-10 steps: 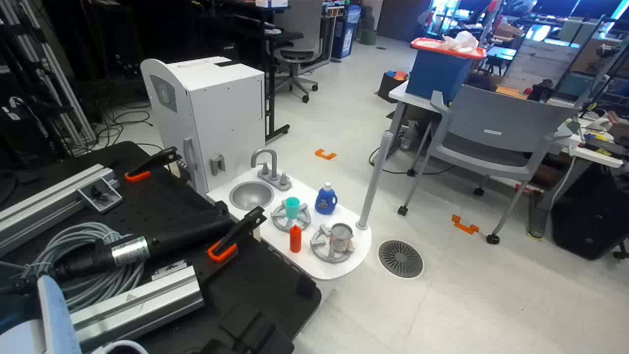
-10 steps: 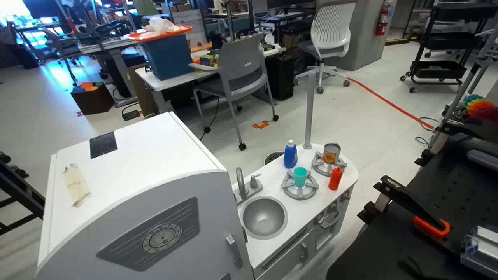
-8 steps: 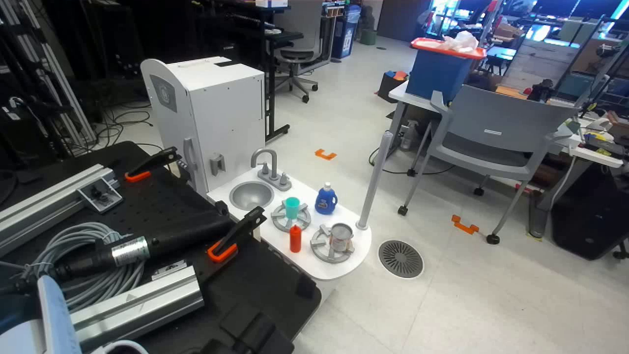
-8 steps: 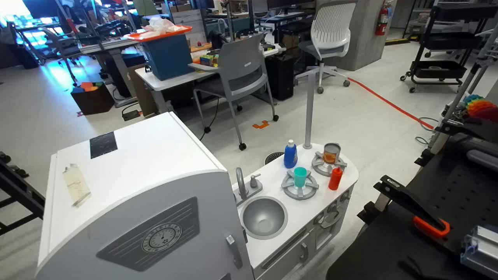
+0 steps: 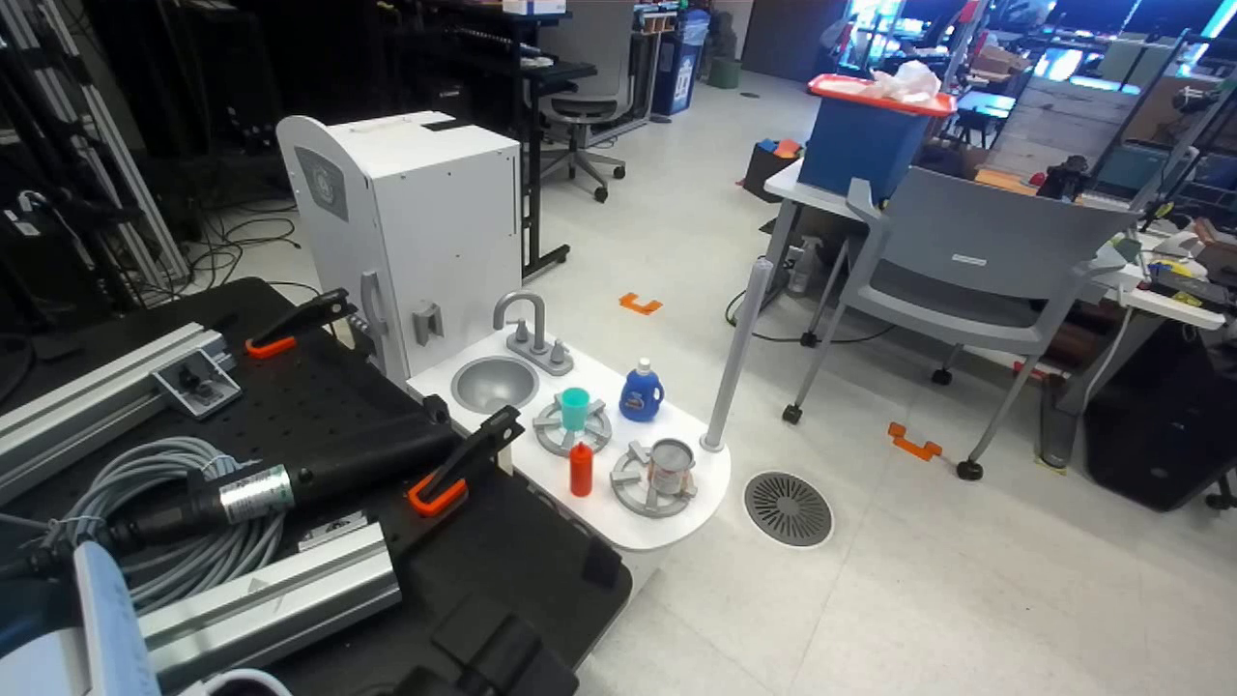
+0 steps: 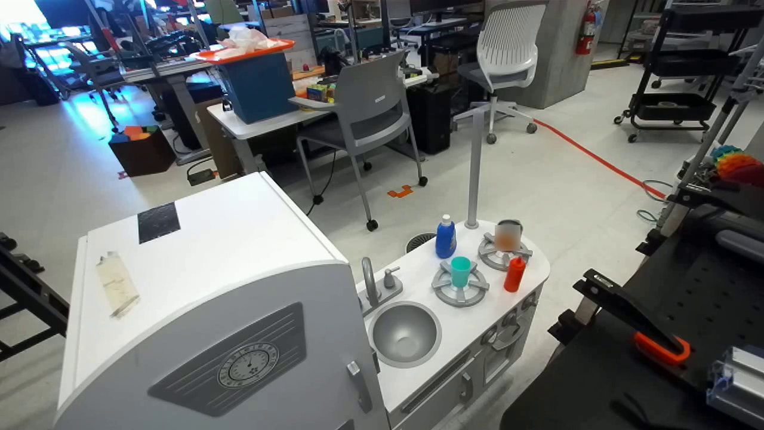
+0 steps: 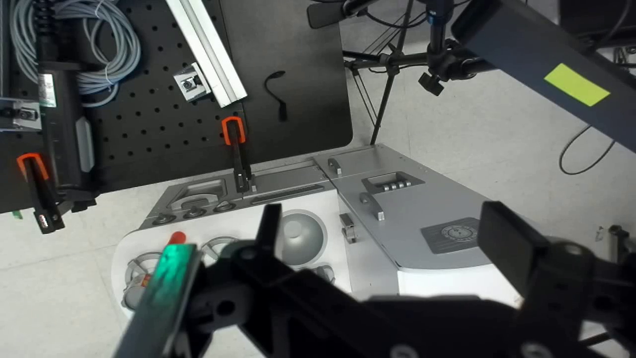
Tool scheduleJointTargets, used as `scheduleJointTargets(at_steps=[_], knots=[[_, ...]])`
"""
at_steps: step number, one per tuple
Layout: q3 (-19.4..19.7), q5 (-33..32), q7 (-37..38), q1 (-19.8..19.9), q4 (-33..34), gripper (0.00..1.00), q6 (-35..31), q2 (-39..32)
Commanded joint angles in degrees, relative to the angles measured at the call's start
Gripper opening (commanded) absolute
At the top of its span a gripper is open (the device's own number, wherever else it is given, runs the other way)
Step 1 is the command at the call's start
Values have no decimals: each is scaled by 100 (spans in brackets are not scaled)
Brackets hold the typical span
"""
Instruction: Turn the faucet to the right
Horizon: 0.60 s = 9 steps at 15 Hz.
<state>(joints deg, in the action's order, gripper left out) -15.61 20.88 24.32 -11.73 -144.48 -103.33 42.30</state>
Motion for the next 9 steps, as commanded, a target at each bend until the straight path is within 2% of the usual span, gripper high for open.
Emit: scheduleJointTargets(at_steps=[1, 4, 9], knots=[[-54, 36, -38, 77, 14, 100, 30, 11], [-144, -267, -131, 343, 149, 100, -373, -773], [-191, -1252, -20, 772, 308, 100, -1841, -2513]])
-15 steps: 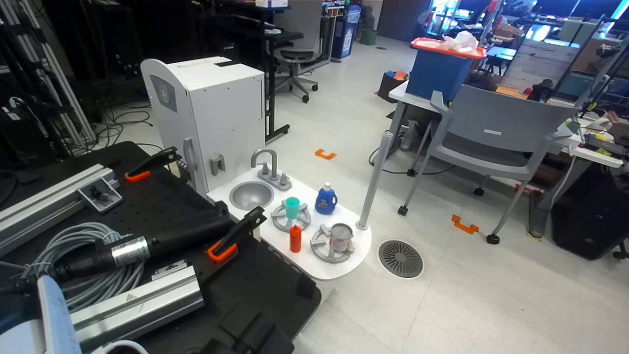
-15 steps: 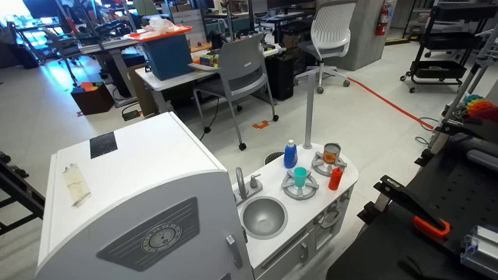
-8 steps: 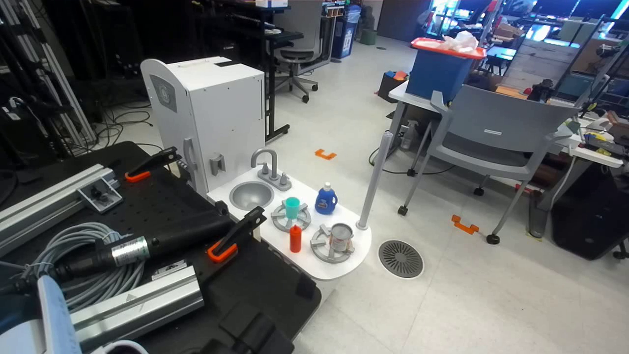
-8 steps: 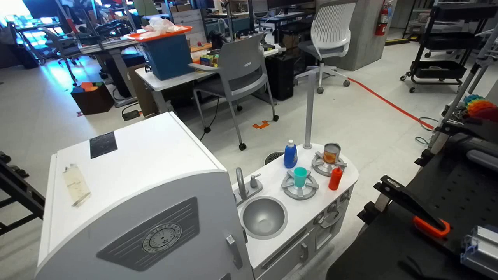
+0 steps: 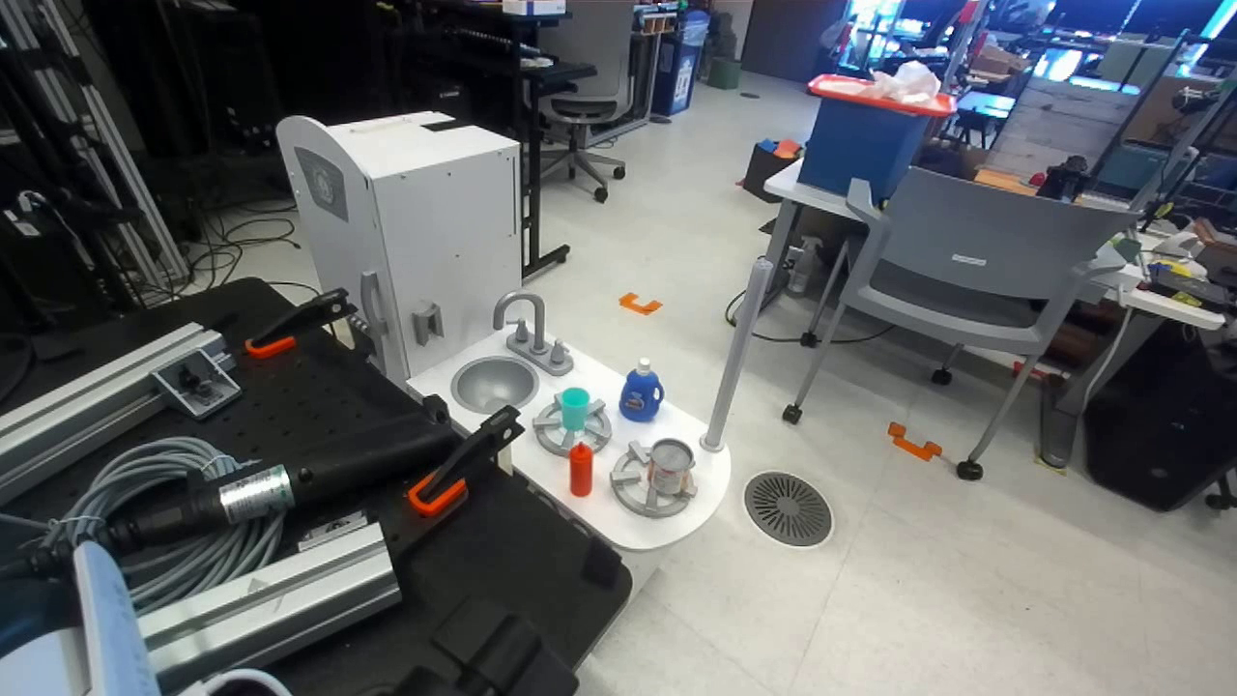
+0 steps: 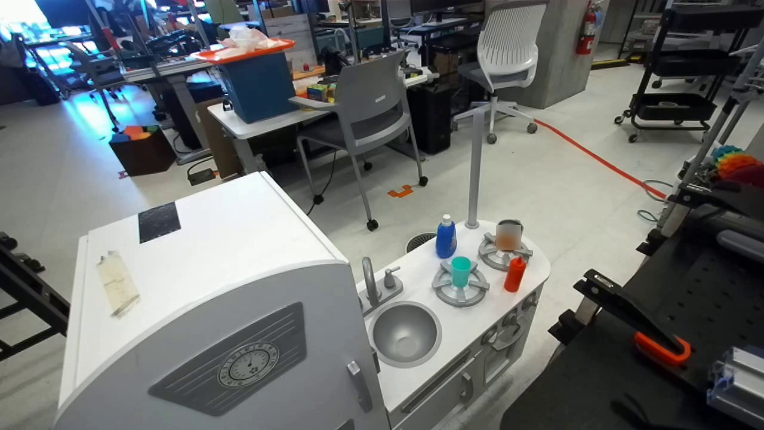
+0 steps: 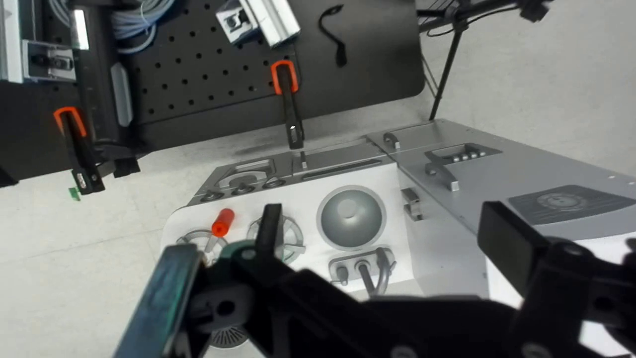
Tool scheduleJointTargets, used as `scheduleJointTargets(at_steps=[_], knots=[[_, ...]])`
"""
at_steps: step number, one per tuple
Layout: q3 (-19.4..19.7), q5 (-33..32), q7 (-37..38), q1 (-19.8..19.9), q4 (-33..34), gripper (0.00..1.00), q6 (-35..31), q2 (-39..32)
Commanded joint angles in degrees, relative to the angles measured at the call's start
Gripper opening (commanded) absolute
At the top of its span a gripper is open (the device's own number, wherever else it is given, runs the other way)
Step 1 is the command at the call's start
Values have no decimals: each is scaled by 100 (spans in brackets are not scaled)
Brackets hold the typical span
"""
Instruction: Turn the faucet to the right
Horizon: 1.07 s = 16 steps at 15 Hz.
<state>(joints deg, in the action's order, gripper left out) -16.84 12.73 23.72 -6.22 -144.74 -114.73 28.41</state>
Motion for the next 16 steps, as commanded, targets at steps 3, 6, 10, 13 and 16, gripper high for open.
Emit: scheduleJointTargets(at_steps=[3, 6, 10, 13, 16], knots=[[3, -912, 357, 336, 657, 100, -1538, -2283], [225, -1062, 782, 209, 1041, 100, -2196, -3441], [628, -1095, 1157, -214, 1870, 100, -2758, -4950], [929, -910, 1376, -614, 2738, 100, -2990, -5993], [1022, -515, 1464, -838, 3584, 100, -3337, -6953]])
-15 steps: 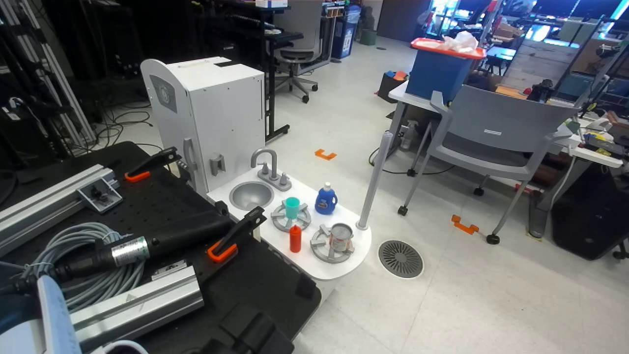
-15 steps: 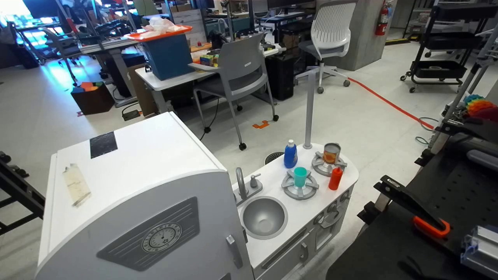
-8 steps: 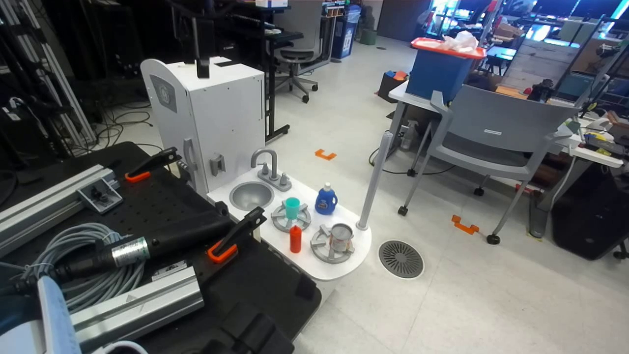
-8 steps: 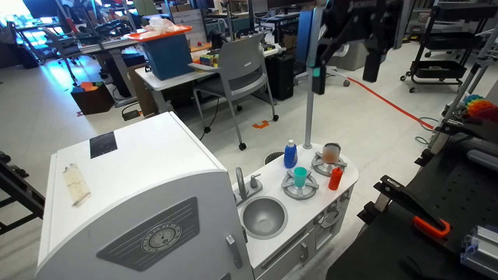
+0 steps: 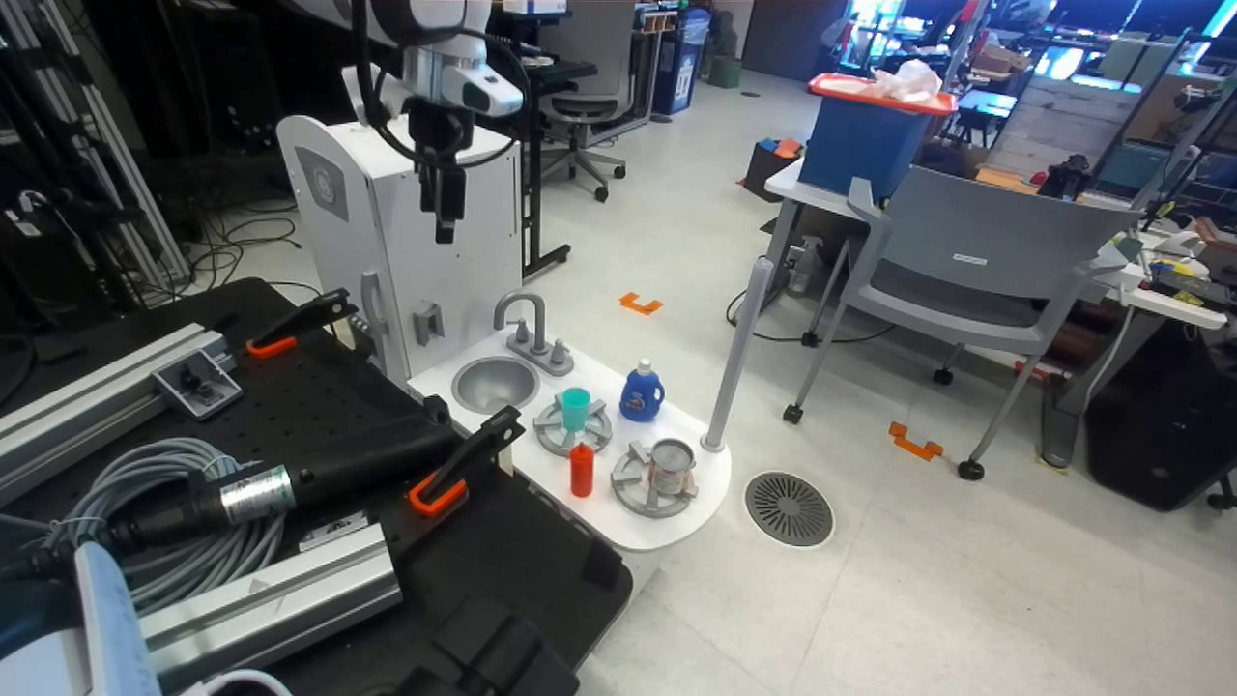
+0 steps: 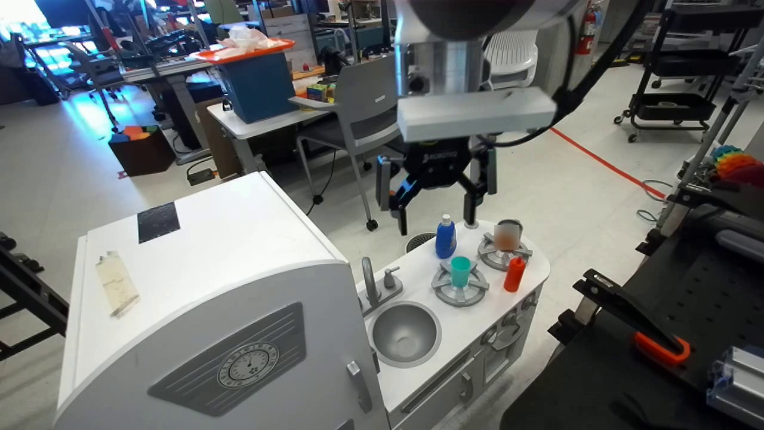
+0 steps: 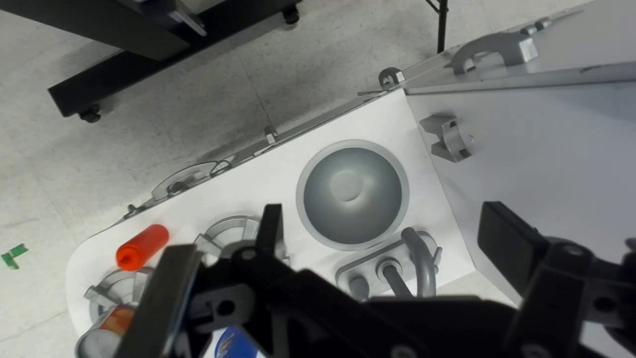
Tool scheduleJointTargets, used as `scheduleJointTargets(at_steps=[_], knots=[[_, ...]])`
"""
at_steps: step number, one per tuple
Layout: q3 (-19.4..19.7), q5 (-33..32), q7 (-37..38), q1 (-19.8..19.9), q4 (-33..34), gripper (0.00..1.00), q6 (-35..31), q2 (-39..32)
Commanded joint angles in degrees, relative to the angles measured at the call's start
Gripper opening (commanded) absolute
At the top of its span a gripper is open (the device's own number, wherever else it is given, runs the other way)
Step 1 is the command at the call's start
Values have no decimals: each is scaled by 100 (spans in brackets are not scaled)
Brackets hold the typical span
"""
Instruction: Turn the faucet to the right
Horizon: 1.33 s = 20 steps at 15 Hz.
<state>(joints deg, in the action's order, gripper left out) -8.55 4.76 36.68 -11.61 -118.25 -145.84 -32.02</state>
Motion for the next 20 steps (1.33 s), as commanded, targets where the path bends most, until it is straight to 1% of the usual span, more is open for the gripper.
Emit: scheduleJointTargets(at_steps=[1, 5, 9, 12, 16, 20], knots=[[273, 318, 213, -403, 1212, 100, -411, -1236], [605, 331, 374, -777, 2149, 100, -1058, -2271], [858, 336, 549, -1002, 3054, 100, -1090, -3121], [951, 308, 535, -1037, 3637, 100, -1157, -3654], [1109, 260, 553, -1091, 4395, 100, -1073, -4311], [1299, 212, 615, -1165, 4954, 100, -948, -4804]])
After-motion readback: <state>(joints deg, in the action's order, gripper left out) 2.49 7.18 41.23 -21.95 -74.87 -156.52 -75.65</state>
